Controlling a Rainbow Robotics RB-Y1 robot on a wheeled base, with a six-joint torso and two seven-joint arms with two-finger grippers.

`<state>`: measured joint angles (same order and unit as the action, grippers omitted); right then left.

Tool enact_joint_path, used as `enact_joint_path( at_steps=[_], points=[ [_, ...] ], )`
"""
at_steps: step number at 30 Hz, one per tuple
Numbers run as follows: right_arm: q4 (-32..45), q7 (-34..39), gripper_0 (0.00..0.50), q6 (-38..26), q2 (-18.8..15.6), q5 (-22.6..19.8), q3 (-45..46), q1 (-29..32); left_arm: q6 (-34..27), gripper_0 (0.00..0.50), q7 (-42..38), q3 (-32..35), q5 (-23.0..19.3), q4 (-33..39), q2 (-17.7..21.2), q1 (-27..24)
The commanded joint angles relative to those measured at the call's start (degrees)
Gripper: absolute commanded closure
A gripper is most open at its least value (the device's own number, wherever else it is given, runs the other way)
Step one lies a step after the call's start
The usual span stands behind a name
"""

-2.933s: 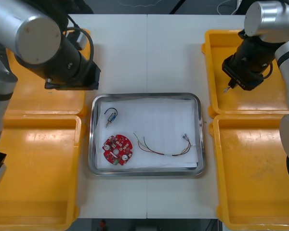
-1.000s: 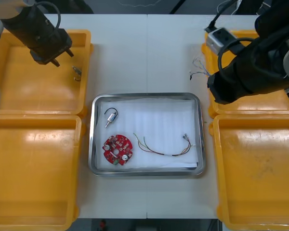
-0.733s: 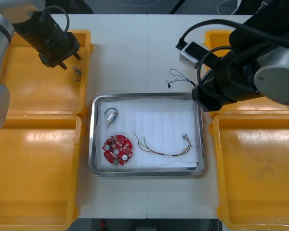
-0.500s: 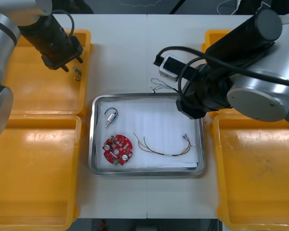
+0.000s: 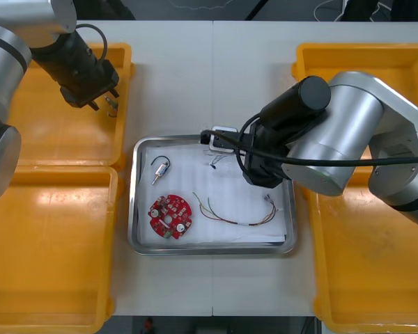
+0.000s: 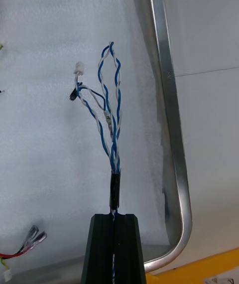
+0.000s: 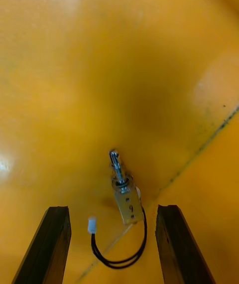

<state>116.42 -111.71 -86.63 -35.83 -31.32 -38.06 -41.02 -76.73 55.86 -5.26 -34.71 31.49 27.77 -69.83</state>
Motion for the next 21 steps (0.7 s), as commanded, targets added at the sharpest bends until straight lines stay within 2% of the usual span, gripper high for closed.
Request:
enact_joint_path(
  at_steps=[1,8,16,17,18,20,21],
  points=[
    [-2.0,-3.5,0.5,2.3,0.7,2.0,-3.6,-0.4,3.0,0.0,-2.0,-1.4,-1.3,-1.6,-1.1,-3.1],
    [-5.4,-4.9,0.5,5.2,0.8,3.4,-5.3,-0.4,5.4,0.0,-1.9,-5.1,-4.1,-3.4,-1.1,-2.9],
    [-8.1,-5.7,0.5,6.7,1.3,5.5,-7.3,-0.3,6.9,0.0,-1.7,-7.0,-5.0,-3.4,-1.1,-2.0],
    [-8.5,-5.8,0.466,7.0,1.3,5.6,-7.3,-0.3,6.9,0.0,-1.7,-7.0,-5.1,-3.4,-1.1,-2.0],
    [-8.7,-5.8,0.41,7.0,1.5,5.6,-7.3,-0.3,6.9,0.0,-1.7,-7.0,-5.1,-3.4,-1.1,-2.0],
    [-9.2,-5.5,0.165,6.9,1.6,5.7,-7.3,-0.3,6.9,0.0,-1.7,-7.0,-5.1,-3.4,-1.1,-2.1],
    [-9.2,-5.4,0.121,6.9,1.6,5.7,-7.3,-0.3,6.9,0.0,-1.7,-7.0,-5.2,-3.4,-1.0,-2.1]
  ],
)
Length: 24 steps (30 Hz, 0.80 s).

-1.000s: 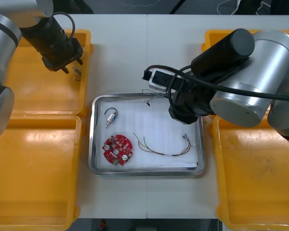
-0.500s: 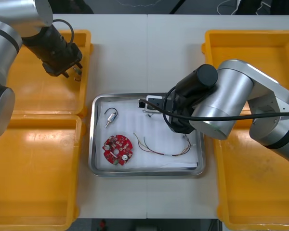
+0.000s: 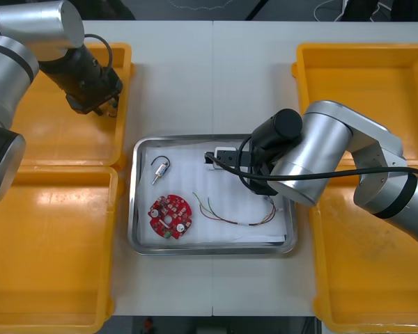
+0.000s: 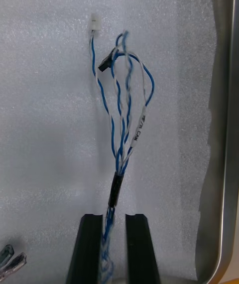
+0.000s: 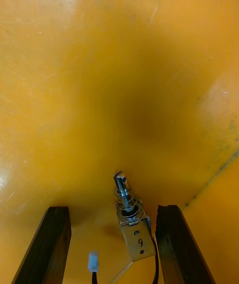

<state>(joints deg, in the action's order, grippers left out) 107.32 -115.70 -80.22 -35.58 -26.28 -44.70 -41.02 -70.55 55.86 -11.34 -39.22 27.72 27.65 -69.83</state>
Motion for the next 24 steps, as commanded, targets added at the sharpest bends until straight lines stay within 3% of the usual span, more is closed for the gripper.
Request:
enact_joint_path(
  at_steps=[1,3,4,5,6,7,13,20,24],
  points=[
    [-0.1,-1.3,0.061,0.6,1.3,0.7,-0.6,-0.3,0.7,0.0,-1.7,-0.9,-0.8,0.4,-0.9,-2.0],
    [-0.1,-1.0,0.005,0.3,1.3,0.7,-0.6,-0.3,0.7,0.0,-1.6,-0.9,-1.1,0.3,-0.8,-2.0],
    [-0.1,-0.8,0.0,0.1,1.3,0.7,-0.6,-0.3,0.7,0.101,-1.6,-0.9,-1.2,0.3,-0.9,-2.0],
    [-0.1,-0.6,0.0,0.1,1.3,0.6,-0.6,-0.3,0.7,0.239,-1.6,-0.9,-1.3,0.4,-0.9,-2.0],
    [-0.1,-0.5,0.0,0.0,1.3,0.6,-0.6,-0.3,0.7,0.332,-1.6,-0.9,-1.4,0.4,-0.9,-2.0],
    [-0.1,-0.2,0.0,-0.1,1.3,0.6,-0.6,-0.3,0.7,0.493,-1.6,-0.9,-1.6,0.3,-0.9,-2.0],
    [0.4,0.8,0.0,-2.7,1.9,0.5,1.2,-0.3,0.6,0.5,-1.6,-0.9,-2.0,0.3,-0.9,-1.9],
    [2.3,2.3,0.0,-13.0,5.3,0.4,7.1,-0.4,0.1,0.499,-1.6,-0.5,-2.5,0.3,-0.1,-2.0],
    [2.7,3.0,0.0,-19.9,7.5,-1.7,11.8,-0.4,-1.4,0.5,-1.5,1.2,-2.3,1.5,0.8,-2.1]
  ],
)
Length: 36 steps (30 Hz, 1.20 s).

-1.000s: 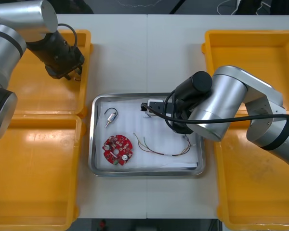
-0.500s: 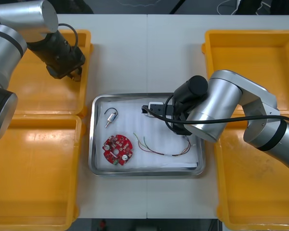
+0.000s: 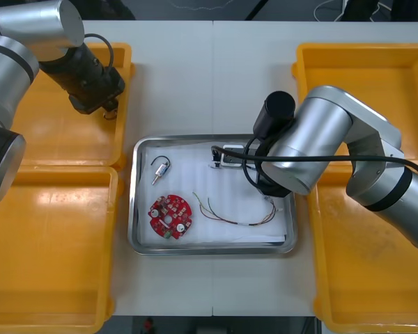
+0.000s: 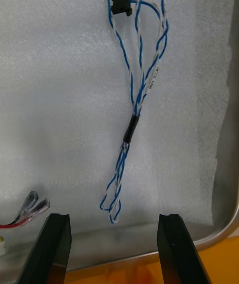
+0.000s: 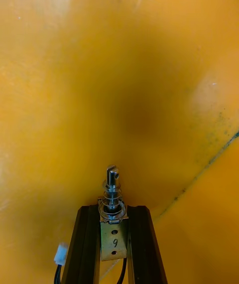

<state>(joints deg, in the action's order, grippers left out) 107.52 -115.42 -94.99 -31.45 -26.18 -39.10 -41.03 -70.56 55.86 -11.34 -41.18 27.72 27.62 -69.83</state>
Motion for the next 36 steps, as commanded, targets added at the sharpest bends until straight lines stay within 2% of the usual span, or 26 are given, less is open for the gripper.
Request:
enact_joint_path(
  at_steps=[1,6,10,14,19,22,25,29,31,36],
  points=[
    [2.7,2.8,0.0,-6.1,3.7,-2.2,7.0,-0.4,-1.8,0.499,-1.5,1.3,-0.3,1.9,1.0,-2.0],
    [6.7,5.8,0.0,-15.0,4.6,-3.1,12.0,-0.4,-6.4,0.5,-1.7,3.1,0.2,5.6,3.0,-2.0],
    [11.3,12.0,0.0,-15.0,4.3,-2.7,14.3,-0.4,-10.4,0.5,-1.8,3.8,0.8,8.7,4.6,-2.0],
    [17.3,18.6,0.0,-15.0,3.1,-2.0,17.0,-0.4,-18.0,0.5,-1.9,6.1,1.9,15.2,6.7,-2.0],
    [20.4,24.9,0.0,-15.0,0.2,-4.9,20.6,0.2,-28.1,0.5,-1.8,7.6,3.0,24.2,7.9,-2.0],
    [20.7,28.9,0.0,-15.0,-1.9,-7.6,24.2,1.4,-34.4,0.499,-1.9,7.1,4.1,30.6,7.2,-1.9],
    [21.6,30.9,0.0,-15.0,-3.3,-7.8,27.2,2.1,-37.8,0.499,-2.7,6.0,4.2,35.6,5.8,-1.4],
    [22.7,31.2,0.0,-15.0,-5.1,-8.4,30.9,3.4,-39.3,0.499,-9.0,5.4,4.3,44.1,3.1,1.6],
    [23.2,31.7,0.0,-15.0,-6.0,-9.1,33.4,4.9,-39.4,0.5,-12.2,3.9,4.0,49.6,1.6,3.7],
    [25.6,32.6,0.0,-15.0,-8.5,-9.8,38.2,9.6,-39.4,0.5,-16.0,-1.3,3.8,57.9,-0.9,7.2]
  ],
)
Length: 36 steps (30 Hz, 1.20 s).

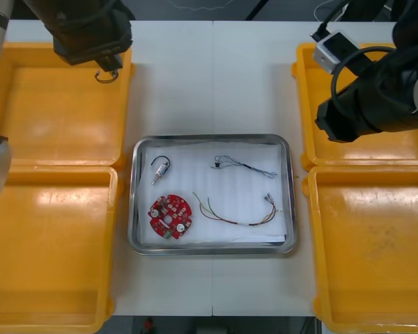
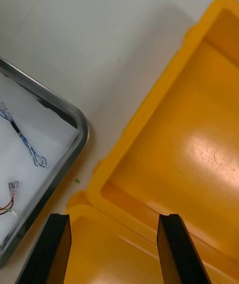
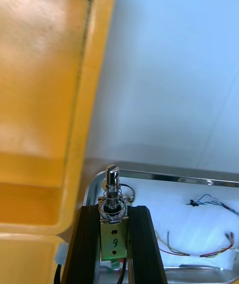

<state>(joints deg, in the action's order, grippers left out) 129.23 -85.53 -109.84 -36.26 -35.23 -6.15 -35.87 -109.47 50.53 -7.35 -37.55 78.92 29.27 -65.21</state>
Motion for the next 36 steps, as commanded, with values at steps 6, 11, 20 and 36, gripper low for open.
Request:
enact_joint_path(
  at_steps=[6,11,20,36],
  points=[
    [6.4,3.5,0.0,-0.2,-5.7,-1.5,12.7,12.1,-0.5,0.499,-12.9,-11.2,1.4,11.1,-6.4,5.9],
    [6.9,3.9,0.0,-0.2,-6.4,-3.4,18.5,17.2,2.0,0.498,-13.8,-16.4,4.2,11.0,-10.0,7.7],
    [7.1,4.9,0.0,-0.2,-6.4,-6.5,25.3,23.9,8.1,0.499,-13.9,-23.1,6.9,10.6,-12.0,11.9],
    [7.1,7.8,0.0,-0.2,-0.3,-6.6,31.8,31.2,12.7,0.499,-13.8,-28.2,10.4,10.5,-11.7,17.4]
  ],
)
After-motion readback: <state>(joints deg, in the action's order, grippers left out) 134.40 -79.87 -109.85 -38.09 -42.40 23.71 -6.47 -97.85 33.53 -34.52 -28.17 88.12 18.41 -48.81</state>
